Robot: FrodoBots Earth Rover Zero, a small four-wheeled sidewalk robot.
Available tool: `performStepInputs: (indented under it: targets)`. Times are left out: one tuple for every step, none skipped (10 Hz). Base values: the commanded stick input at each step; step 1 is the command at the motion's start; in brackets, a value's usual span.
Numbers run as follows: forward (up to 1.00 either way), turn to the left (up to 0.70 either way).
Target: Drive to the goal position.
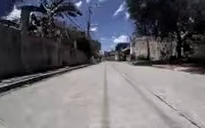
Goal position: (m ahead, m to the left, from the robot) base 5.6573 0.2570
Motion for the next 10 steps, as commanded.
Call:
performStepInputs:
  targets:
    - [1.00, -0.40]
    - [1.00, -0.07]
    - [1.00, 0.00]
    - [1.00, 0.04]
    - [1.00, 0.08]
    - [1.00, 0.01]
    - [1.00, 0.00]
    - [1.00, 0.00]
    - [1.00, 0.00]
    - [1.00, 0.00]
